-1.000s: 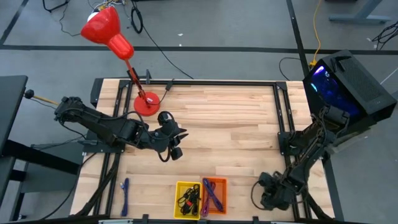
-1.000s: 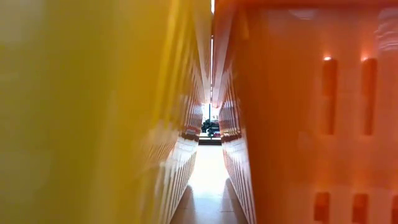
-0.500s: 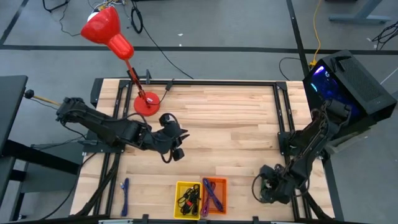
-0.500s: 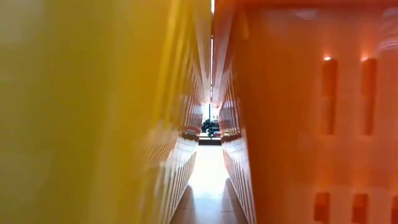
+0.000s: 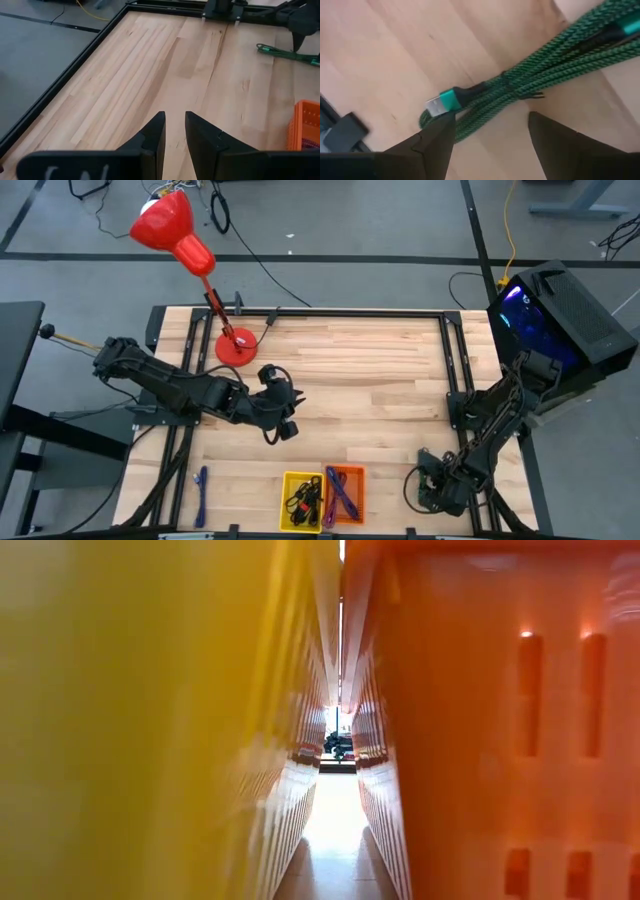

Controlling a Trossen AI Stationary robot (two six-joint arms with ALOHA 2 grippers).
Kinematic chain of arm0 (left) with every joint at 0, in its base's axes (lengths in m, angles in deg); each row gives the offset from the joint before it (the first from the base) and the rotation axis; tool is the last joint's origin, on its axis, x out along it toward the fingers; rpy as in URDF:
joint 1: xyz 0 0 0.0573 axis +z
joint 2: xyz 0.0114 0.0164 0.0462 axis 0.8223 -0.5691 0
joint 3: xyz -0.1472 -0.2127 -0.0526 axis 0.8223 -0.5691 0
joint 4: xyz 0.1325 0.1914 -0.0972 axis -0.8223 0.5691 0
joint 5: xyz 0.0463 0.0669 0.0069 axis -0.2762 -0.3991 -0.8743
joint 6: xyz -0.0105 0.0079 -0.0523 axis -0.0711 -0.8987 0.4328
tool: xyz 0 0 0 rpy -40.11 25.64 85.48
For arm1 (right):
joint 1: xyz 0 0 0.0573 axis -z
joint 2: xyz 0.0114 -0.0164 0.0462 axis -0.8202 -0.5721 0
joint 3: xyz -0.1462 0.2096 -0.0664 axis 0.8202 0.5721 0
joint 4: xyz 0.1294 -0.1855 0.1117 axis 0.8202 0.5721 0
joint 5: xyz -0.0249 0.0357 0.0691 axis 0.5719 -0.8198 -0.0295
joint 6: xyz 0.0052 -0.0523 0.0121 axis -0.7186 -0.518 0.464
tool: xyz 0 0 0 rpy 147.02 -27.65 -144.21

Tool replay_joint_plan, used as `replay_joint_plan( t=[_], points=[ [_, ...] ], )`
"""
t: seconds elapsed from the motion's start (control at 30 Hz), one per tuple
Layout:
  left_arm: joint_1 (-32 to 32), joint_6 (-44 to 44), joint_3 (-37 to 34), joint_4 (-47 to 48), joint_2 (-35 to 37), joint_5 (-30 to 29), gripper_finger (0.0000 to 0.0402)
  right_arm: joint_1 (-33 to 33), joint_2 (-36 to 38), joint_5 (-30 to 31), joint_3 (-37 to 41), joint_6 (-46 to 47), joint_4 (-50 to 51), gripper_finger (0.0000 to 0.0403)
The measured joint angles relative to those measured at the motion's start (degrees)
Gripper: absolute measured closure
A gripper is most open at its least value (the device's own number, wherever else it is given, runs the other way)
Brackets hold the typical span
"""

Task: Pick & Place USB Port
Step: Put the black and green charger cable into the orange bin

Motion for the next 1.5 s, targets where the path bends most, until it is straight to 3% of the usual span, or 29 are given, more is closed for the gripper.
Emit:
replay_joint_plan(
  t=[0.37, 0.5, 0.67, 0.87, 1.13, 1.37, 1.5],
  points=[
    [0.0, 0.02, 0.0, -0.01, 0.0, 0.17, 0.0323, 0.35, -1.62, 1.32, -0.02, 4.73, -1.39, 0.0148],
    [0.01, 0.03, 0.0, -0.01, 0.0, 0.19, 0.0323, 0.35, -1.69, 1.55, -0.01, 6.21, -0.84, 0.0169],
    [0.0, 0.04, 0.0, -0.01, 0.0, 0.2, 0.0323, 0.28, -2.07, 2.35, 0.79, 5.43, -1.64, 0.0245],
    [0.01, 0.04, 0.0, 0.01, 0.02, 0.2, 0.0323, 0.38, -2.65, 2.86, 0.81, 2.34, -2.63, 0.0385],
    [0.02, 0.08, 0.0, -0.03, 0.07, 0.2, 0.0323, 0.86, 0.29, 2.37, 0.91, -1.92, 0.89, 0.04],
    [0.0, 1.3, 0.0, -0.39, 0.07, 0.2, 0.0323, 3.66, 10.46, 12.79, 1.11, -9.02, 6.56, 0.0402],
    [0.07, 1.55, 0.0, -0.51, 0.08, 0.2, 0.0323, 5.94, 15.42, 21.18, 1.06, -17.86, 0.96, 0.0402]
  ],
)
